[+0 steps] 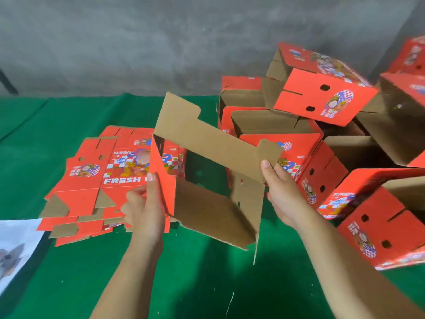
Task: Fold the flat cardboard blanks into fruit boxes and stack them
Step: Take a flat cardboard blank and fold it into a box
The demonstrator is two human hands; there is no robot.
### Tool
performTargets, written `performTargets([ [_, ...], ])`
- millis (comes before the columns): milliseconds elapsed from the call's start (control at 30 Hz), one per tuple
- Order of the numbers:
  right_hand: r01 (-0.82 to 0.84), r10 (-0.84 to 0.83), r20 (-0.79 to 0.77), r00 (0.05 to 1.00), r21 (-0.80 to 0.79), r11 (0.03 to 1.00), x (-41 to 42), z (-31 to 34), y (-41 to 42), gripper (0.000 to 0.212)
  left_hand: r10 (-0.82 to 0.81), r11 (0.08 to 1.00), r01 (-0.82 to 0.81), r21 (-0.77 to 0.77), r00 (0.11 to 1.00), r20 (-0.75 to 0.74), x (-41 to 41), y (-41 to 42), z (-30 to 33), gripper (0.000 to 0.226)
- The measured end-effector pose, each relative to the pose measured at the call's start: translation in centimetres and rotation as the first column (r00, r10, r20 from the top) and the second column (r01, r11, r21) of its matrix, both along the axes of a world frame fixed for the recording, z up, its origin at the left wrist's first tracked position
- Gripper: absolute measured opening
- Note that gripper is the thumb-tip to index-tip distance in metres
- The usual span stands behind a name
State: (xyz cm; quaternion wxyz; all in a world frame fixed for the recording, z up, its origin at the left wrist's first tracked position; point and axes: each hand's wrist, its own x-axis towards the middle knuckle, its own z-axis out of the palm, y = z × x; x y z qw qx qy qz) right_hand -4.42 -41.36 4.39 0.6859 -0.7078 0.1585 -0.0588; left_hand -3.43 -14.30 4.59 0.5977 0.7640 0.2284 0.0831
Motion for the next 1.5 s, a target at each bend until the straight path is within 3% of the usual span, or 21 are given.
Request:
performTargets([
  [133, 0.062, -0.058, -0.026, 0.998, 0.199, 0.978, -0.3, 0.8, -0.8, 0.041, -0.098, 0.986, 0.111, -0.122, 0.989, 0.108, -0.4, 0.0, -0.1, 0.057],
  [367, 0.146, -0.088, -0.181, 0.979, 0.338, 0.93, -1.3, 3.6, -4.6, 0.031, -0.414, 0.899, 0.402, -0.176, 0.91, -0.038, -1.1, -1.3, 0.8, 0.05],
  [467, 0.071, -0.056, -0.103, 0.993, 0.154, 0.986, -1.1, 5.0, -6.4, 0.03, -0.506, 0.846, 0.499, -0.187, 0.862, 0.013, -0.9, -2.1, 1.0, 0.04],
  [533, 0.039, -0.058, -0.12, 0.991, -0.153, 0.988, -1.0, 5.8, -7.0, 0.039, -0.512, 0.839, 0.507, -0.199, 0.859, 0.03, -0.7, -3.2, 0.3, 0.034],
  [600, 0.013, -0.096, -0.199, 0.975, -0.383, 0.924, -0.9, 6.4, -7.0, 0.057, -0.556, 0.804, 0.533, -0.265, 0.831, -0.014, -0.7, -4.3, -1.0, 0.051],
  [667, -0.035, -0.106, -0.266, 0.958, -0.476, 0.879, -0.6, 6.4, -6.8, 0.079, -0.698, 0.699, 0.657, -0.284, 0.713, -0.069, -0.6, -4.5, -2.2, 0.073],
  [767, -0.043, -0.098, -0.265, 0.959, -0.481, 0.876, -0.1, 5.4, -6.9, 0.105, -0.84, 0.539, 0.819, -0.195, 0.538, -0.063, 0.6, -4.1, -1.8, 0.08],
  [833, 0.027, -0.113, -0.198, 0.974, -0.391, 0.92, 0.1, 4.8, -7.0, 0.109, -0.813, 0.576, 0.816, 0.038, 0.578, -0.071, 2.1, -4.2, -1.1, 0.072],
  [900, 0.133, -0.167, -0.086, 0.982, -0.31, 0.941, 0.3, 4.2, -6.9, 0.104, -0.737, 0.615, 0.701, 0.361, 0.674, -0.053, 3.4, -4.7, -0.6, 0.046],
  [933, 0.174, -0.193, -0.034, 0.981, -0.305, 0.937, 0.4, 4.0, -6.6, 0.1, -0.727, 0.638, 0.666, 0.386, 0.686, 0.017, 3.8, -5.1, -0.5, 0.031],
  [1000, 0.213, -0.208, 0.052, 0.977, -0.335, 0.918, 0.5, 3.9, -5.9, 0.094, -0.731, 0.674, 0.685, 0.275, 0.671, 0.122, 3.8, -6.0, -0.9, 0.025],
  [1133, 0.261, -0.183, 0.202, 0.962, -0.485, 0.835, 0.4, 4.6, -5.1, 0.085, -0.72, 0.694, 0.672, 0.26, 0.645, 0.254, 2.8, -7.5, -1.9, 0.032],
  [1233, 0.245, -0.144, 0.201, 0.969, -0.701, 0.67, -0.4, 4.5, -3.6, 0.071, -0.635, 0.769, 0.619, 0.162, 0.708, 0.31, 2.0, -8.3, -2.0, 0.03],
  [1300, 0.165, -0.131, 0.109, 0.985, -0.809, 0.564, -1.0, 4.1, -2.1, 0.052, -0.529, 0.83, 0.557, 0.029, 0.769, 0.357, 1.9, -8.7, -2.5, 0.024],
  [1400, 0.092, -0.158, -0.01, 0.987, -0.777, 0.623, -1.8, 3.8, -0.6, 0.047, -0.46, 0.864, 0.502, -0.04, 0.819, 0.342, 1.6, -9.1, -3.3, 0.019],
  [1500, 0.052, -0.126, -0.046, 0.991, -0.733, 0.678, -3.3, 4.0, 0.3, 0.064, -0.391, 0.894, 0.444, -0.058, 0.838, 0.38, 0.7, -9.8, -3.3, 0.022],
])
